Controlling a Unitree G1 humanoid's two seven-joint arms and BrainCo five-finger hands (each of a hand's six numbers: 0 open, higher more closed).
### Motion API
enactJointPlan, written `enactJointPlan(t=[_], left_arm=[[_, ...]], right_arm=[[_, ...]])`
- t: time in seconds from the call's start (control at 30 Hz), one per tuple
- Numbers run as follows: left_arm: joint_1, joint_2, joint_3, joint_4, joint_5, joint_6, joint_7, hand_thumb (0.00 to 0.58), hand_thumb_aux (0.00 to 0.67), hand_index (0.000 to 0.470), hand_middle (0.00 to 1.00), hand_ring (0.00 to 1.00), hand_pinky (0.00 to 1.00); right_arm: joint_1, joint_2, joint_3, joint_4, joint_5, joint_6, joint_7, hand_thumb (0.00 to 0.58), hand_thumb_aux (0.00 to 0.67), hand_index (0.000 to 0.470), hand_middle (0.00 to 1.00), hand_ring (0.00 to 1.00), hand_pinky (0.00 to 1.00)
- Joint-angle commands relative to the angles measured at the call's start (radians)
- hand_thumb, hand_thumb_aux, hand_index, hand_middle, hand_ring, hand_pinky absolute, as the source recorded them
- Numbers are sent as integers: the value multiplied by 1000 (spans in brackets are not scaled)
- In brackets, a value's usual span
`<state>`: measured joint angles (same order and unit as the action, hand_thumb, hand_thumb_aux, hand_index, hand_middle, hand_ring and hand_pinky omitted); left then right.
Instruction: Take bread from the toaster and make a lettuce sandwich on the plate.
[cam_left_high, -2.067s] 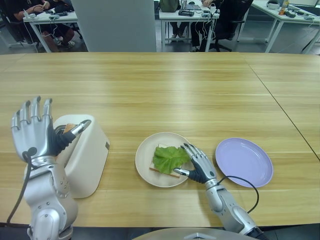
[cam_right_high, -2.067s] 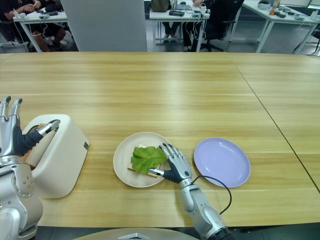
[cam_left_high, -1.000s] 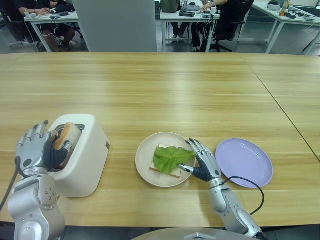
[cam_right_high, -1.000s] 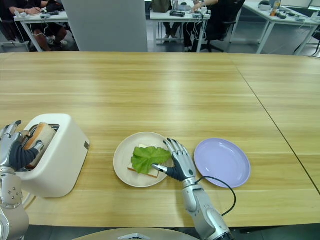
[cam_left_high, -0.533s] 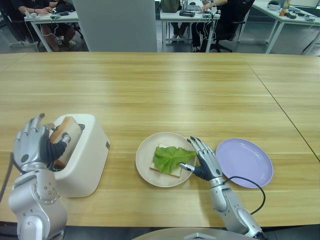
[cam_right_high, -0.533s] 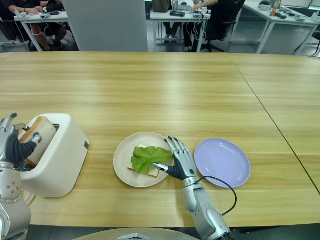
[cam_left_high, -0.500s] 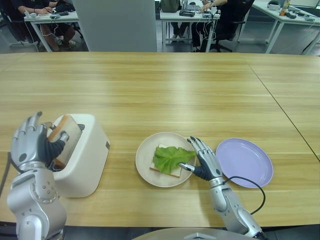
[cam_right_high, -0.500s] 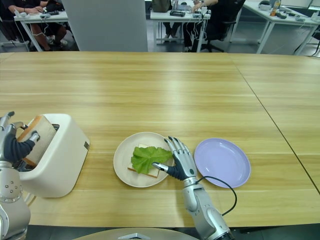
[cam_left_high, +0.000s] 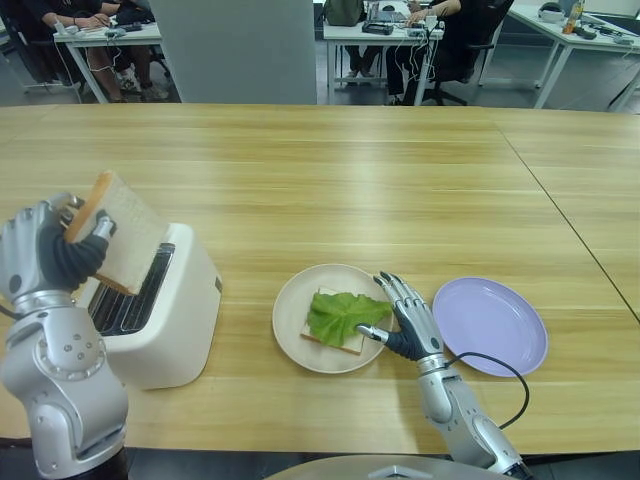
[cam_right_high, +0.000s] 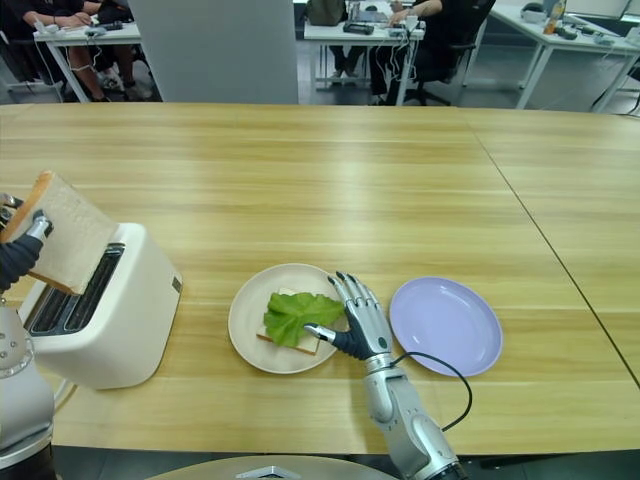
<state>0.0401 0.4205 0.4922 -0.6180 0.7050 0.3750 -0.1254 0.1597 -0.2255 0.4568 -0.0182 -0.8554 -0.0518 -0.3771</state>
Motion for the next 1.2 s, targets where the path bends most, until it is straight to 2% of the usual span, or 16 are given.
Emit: enactJointPlan(t=[0.03,0.17,0.27,0.47,0.67,0.93,1.2], left_arm=[[-67,7,71,43,-85,-10,62,580,670,460,1000,1000,1000],[-123,37,104,43,-99,-49,135,580,670,460,1000,1000,1000],[-150,11,96,25,-178,-61,134,580,670,460,1000,1000,1000],[-143,-96,-22,58,-459,-14,-36,580,670,460,1000,1000,1000],[-161,-102,-141,171,-686,-1,-218,580,670,460,1000,1000,1000],[-194,-75,-316,357,-845,-14,-422,580,670,460,1000,1000,1000],[-242,-35,-492,519,-871,-34,-578,580,670,460,1000,1000,1000]], right_arm=[[-1,1,-12,5,3,2,-3,0,0,0,0,0,0],[0,0,-16,1,6,1,-7,0,0,0,0,0,0],[3,-2,-25,-10,16,-4,-10,0,0,0,0,0,0],[13,-1,-69,-72,33,-27,-42,0,0,0,0,0,0],[27,-20,-123,-144,67,-108,-81,0,0,0,0,0,0],[44,-47,-178,-175,94,-169,-69,0,0,0,0,0,0],[48,-60,-190,-209,110,-250,-59,0,0,0,0,0,0]])
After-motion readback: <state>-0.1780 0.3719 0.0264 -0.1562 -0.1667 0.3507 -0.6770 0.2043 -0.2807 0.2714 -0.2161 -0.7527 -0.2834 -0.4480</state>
